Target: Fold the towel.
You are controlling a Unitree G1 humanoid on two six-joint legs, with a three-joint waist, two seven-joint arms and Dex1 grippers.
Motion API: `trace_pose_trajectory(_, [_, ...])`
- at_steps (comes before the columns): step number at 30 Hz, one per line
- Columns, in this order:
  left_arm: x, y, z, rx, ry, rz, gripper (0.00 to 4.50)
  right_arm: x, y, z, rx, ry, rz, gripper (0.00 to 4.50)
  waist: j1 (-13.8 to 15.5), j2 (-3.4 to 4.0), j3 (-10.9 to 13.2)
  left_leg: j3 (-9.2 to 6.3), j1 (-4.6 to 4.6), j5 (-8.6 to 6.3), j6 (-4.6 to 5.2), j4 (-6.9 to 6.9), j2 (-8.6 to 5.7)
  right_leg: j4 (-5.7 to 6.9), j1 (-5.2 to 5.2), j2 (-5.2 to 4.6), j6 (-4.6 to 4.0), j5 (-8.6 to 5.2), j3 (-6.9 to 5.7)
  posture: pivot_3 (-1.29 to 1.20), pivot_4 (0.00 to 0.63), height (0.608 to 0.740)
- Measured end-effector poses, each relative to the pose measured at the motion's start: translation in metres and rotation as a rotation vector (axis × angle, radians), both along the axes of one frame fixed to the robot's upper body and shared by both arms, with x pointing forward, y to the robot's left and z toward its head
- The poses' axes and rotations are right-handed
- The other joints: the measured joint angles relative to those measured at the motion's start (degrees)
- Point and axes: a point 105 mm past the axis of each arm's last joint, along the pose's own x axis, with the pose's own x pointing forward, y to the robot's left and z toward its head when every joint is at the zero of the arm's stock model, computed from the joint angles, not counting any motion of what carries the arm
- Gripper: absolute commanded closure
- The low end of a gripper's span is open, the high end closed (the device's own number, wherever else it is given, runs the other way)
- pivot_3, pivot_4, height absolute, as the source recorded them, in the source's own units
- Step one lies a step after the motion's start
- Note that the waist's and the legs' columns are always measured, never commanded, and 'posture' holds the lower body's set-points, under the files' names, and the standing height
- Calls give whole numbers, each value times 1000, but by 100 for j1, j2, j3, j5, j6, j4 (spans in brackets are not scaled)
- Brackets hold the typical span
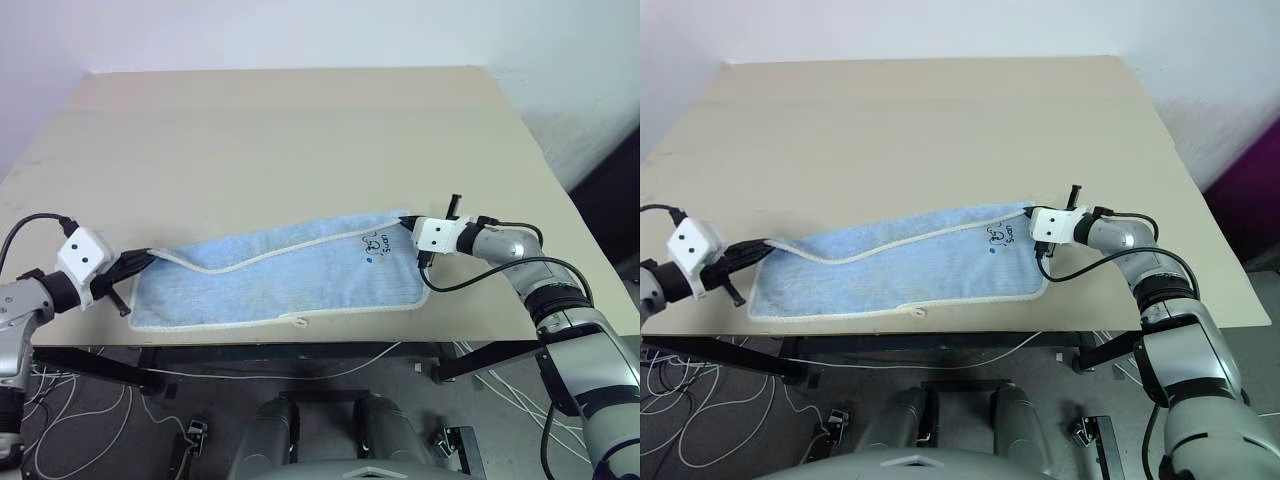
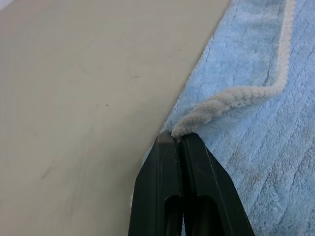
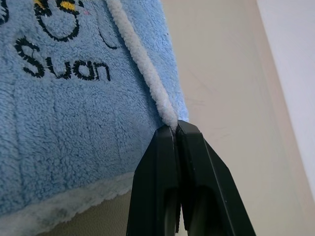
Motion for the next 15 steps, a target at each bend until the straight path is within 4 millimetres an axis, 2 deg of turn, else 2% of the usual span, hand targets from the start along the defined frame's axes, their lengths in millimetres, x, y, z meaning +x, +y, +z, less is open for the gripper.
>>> trace_pose_trajectory(6, [8,-1,6,-27,-38,17,4500,2,-2,4,3,-27,-12,4469,6,0,0,0,0,0,0,1,0,0,0,0,0,0,0,0,150,740])
trace_pose_trajectory(9, [19,2,20,-92,-106,72,4500,4,-6,13,-5,-49,-22,4469,12,-1,1,-1,0,0,0,2,-1,2,0,0,0,0,-1,0,150,740])
trace_pose_trajectory(12, [35,2,47,-171,-208,114,4500,12,-13,39,4,-103,-44,4469,16,-2,1,0,0,0,0,5,-2,3,0,-1,0,0,-1,0,150,740])
trace_pose_trajectory(15, [52,0,73,-247,-300,151,4500,20,-20,80,56,-172,-74,4469,2,-2,1,0,0,1,-1,5,0,4,0,2,0,0,-1,0,150,740])
